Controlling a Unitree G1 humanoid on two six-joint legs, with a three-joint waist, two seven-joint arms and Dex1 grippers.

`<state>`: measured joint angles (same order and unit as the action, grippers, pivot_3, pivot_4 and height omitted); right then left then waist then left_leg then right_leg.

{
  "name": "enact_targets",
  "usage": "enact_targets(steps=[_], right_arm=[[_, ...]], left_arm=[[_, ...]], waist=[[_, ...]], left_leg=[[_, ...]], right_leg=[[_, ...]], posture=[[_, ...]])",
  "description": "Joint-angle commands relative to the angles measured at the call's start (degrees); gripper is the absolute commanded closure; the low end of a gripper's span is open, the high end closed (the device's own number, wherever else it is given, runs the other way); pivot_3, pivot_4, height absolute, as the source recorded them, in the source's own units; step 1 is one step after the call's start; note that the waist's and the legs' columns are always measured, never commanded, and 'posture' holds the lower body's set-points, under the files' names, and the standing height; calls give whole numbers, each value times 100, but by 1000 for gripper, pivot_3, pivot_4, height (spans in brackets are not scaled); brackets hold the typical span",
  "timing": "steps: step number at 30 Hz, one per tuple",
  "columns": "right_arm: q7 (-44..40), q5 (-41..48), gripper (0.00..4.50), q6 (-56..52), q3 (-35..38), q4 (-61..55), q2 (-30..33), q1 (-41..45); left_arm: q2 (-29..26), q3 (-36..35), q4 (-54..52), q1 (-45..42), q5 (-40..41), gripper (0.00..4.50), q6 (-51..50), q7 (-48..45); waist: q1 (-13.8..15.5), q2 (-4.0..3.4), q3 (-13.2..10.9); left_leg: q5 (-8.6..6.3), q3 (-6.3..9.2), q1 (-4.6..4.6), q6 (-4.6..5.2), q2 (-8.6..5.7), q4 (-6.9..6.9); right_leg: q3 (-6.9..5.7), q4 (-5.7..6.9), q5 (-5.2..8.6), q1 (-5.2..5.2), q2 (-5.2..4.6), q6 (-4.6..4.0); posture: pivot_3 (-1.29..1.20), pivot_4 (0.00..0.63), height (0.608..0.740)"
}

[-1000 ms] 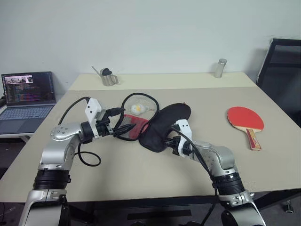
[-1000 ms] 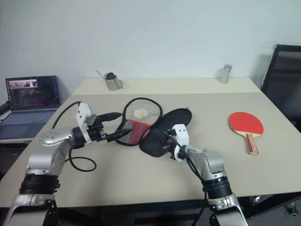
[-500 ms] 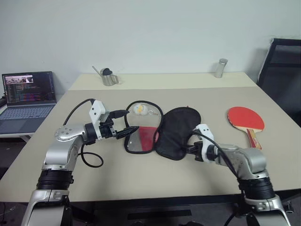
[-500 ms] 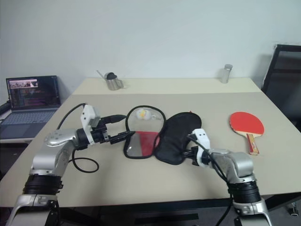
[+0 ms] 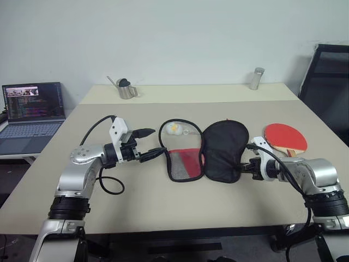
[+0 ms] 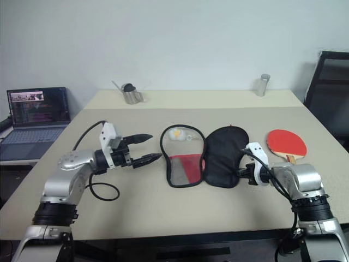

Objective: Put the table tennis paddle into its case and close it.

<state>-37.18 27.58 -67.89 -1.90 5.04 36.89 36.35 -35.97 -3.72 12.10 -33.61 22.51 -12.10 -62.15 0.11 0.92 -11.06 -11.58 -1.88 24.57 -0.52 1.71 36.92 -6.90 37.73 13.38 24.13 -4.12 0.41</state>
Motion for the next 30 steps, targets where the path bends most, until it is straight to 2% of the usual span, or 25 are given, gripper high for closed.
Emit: enact_targets(steps=[1,9,12,17,20,26,30], right_arm=[[-248,-144,4464,216,-129,94,208,219],[-267,-422,4464,480,-196,555,106,563],[-233,-507,3805,537,-135,636,113,570],[-79,-635,2033,593,-38,615,137,472],[-183,-516,978,539,170,193,311,339],[30,-469,978,598,828,-189,506,274],[505,-875,45,1077,1100,205,672,226]], left_arm=[[3,4,-145,-167,-2,0,70,-56],[30,44,-156,-183,6,0,64,-88],[33,47,-186,-187,30,0,38,-117],[54,59,-265,-176,82,0,-26,-159],[92,68,-339,-169,102,0,-59,-152],[192,95,-372,-251,109,0,-115,-166],[296,175,-297,-449,77,0,-116,-238]], waist=[[0,1,0],[0,1,-1],[0,1,-1],[0,1,-1],[3,1,-1],[27,1,-2],[40,2,-2]], left_leg=[[0,0,1,0,0,1],[0,-2,1,0,0,1],[0,-2,2,0,0,1],[0,-2,2,0,1,1],[0,-2,3,0,1,1],[0,-2,6,0,0,2],[0,-3,7,0,-1,3]], right_leg=[[0,0,0,0,0,0],[-1,0,0,1,0,0],[-1,0,0,1,0,0],[-1,0,0,2,0,0],[-1,-1,0,2,0,0],[-2,0,0,4,0,0],[-2,-1,0,4,0,0]], posture=[[0,150,740],[0,150,740],[0,150,740],[0,150,740],[0,150,740],[0,150,740],[0,150,740]])
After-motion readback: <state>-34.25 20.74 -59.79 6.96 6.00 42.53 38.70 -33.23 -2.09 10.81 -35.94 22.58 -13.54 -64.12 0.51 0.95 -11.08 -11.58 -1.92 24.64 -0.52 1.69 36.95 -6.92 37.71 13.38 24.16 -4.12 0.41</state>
